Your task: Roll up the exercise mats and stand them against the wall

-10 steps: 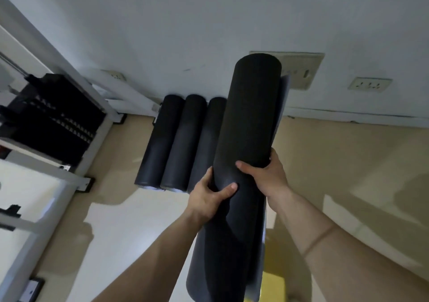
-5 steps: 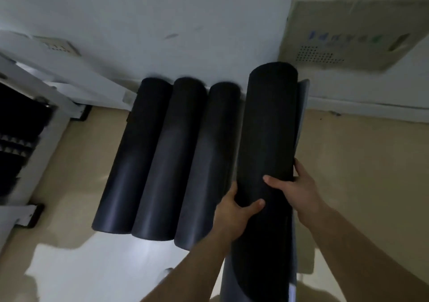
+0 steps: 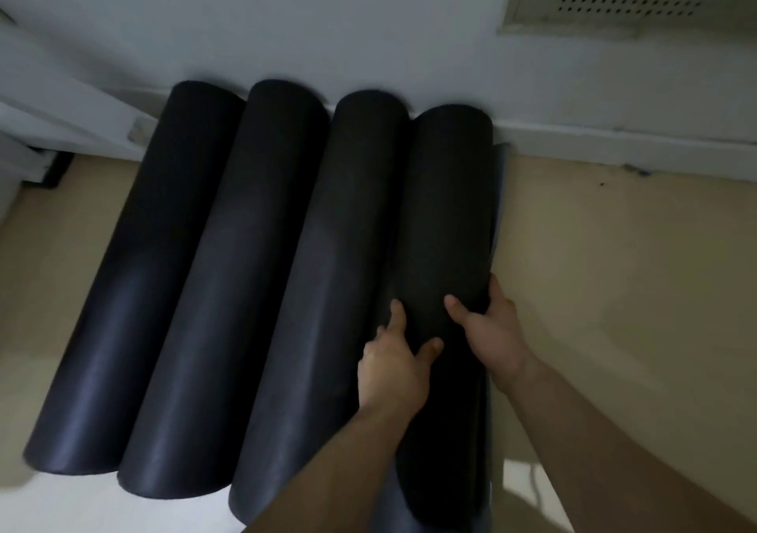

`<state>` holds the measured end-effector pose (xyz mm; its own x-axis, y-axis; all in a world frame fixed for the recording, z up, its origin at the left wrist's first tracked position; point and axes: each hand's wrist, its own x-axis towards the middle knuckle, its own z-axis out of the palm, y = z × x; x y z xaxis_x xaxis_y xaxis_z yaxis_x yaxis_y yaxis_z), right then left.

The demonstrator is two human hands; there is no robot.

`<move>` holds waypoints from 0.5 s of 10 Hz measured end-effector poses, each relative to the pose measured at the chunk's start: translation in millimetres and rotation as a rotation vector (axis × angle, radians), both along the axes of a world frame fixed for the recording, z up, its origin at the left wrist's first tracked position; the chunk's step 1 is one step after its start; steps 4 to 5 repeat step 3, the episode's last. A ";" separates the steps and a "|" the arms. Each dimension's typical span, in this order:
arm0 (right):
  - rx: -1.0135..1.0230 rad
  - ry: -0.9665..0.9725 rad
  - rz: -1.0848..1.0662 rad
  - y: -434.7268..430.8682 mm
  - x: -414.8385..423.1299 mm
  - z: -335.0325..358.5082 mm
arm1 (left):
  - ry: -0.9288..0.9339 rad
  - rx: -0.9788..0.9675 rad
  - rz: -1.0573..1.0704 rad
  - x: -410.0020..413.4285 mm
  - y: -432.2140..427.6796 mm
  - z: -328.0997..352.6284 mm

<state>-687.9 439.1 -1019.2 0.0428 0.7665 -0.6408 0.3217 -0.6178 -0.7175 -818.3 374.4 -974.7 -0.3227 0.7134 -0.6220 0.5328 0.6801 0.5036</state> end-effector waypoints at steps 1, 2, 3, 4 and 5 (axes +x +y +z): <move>-0.004 -0.232 0.160 -8.9 -9.1 27.2 | -0.032 -0.051 -0.003 -9.7 2.1 20.7; -0.013 -0.428 0.260 -25.9 -19.1 80.8 | -0.048 -0.034 -0.034 -29.3 -5.7 74.4; -0.003 -0.523 0.402 -44.4 -22.0 165.3 | 0.010 -0.031 -0.145 -53.0 -23.4 151.7; -0.003 -0.523 0.402 -44.4 -22.0 165.3 | 0.010 -0.031 -0.145 -53.0 -23.4 151.7; -0.003 -0.523 0.402 -44.4 -22.0 165.3 | 0.010 -0.031 -0.145 -53.0 -23.4 151.7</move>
